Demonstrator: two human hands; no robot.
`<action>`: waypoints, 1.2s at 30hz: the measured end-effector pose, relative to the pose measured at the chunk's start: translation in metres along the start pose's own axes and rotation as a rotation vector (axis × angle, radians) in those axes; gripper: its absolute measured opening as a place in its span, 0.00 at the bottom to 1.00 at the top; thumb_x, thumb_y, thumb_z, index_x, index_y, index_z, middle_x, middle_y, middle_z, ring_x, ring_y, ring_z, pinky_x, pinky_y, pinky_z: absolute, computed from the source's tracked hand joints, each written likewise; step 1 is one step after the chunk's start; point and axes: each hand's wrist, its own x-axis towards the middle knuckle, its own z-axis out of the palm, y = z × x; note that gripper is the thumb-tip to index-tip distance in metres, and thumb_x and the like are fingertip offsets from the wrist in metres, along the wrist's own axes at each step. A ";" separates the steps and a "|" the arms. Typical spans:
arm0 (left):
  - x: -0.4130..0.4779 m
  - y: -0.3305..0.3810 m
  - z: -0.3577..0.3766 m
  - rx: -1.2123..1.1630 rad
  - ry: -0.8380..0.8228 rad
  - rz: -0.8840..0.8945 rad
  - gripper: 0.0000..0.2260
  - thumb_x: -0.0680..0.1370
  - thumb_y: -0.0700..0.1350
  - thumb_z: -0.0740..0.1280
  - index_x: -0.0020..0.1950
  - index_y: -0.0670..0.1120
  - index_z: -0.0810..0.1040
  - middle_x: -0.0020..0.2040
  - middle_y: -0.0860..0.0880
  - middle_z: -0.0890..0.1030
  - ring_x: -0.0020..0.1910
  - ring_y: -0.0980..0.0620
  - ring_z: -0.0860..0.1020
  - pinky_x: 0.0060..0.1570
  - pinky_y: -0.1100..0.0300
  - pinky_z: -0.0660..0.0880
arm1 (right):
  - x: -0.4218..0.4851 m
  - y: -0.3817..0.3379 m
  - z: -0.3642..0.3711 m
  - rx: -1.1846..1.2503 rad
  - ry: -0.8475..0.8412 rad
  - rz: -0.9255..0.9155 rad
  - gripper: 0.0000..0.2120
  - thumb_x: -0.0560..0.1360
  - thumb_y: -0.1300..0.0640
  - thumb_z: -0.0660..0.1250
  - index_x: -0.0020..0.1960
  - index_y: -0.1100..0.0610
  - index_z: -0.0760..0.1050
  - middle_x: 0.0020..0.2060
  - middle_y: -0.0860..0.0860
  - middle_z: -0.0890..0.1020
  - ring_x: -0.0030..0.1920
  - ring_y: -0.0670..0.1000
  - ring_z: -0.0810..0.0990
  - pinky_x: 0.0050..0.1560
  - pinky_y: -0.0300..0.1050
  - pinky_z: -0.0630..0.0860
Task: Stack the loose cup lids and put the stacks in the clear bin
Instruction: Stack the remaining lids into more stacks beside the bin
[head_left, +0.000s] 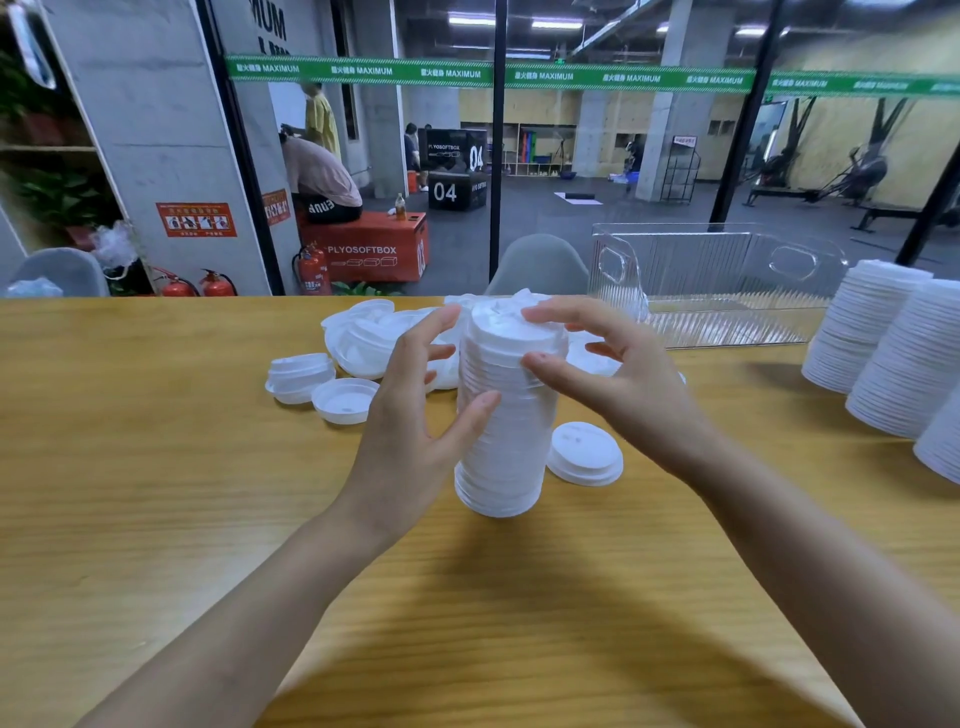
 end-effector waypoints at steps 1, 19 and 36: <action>0.000 0.000 0.000 0.001 0.001 0.007 0.27 0.75 0.49 0.69 0.72 0.58 0.63 0.70 0.60 0.69 0.66 0.60 0.71 0.64 0.67 0.66 | 0.000 0.001 0.001 -0.005 0.000 -0.018 0.17 0.70 0.49 0.72 0.58 0.50 0.80 0.56 0.35 0.79 0.59 0.33 0.74 0.57 0.28 0.67; 0.000 -0.003 0.001 0.065 -0.028 0.079 0.21 0.77 0.48 0.67 0.70 0.53 0.68 0.68 0.57 0.71 0.67 0.55 0.71 0.63 0.68 0.66 | -0.034 0.052 -0.028 -0.227 0.015 0.066 0.21 0.70 0.36 0.66 0.61 0.38 0.74 0.57 0.33 0.77 0.62 0.41 0.72 0.59 0.35 0.68; -0.002 0.000 0.003 0.035 -0.021 0.021 0.24 0.76 0.49 0.68 0.70 0.57 0.66 0.67 0.61 0.71 0.65 0.62 0.71 0.61 0.73 0.64 | -0.058 0.095 -0.020 -0.740 -0.288 0.258 0.21 0.76 0.37 0.66 0.68 0.39 0.70 0.65 0.38 0.73 0.64 0.46 0.63 0.61 0.43 0.61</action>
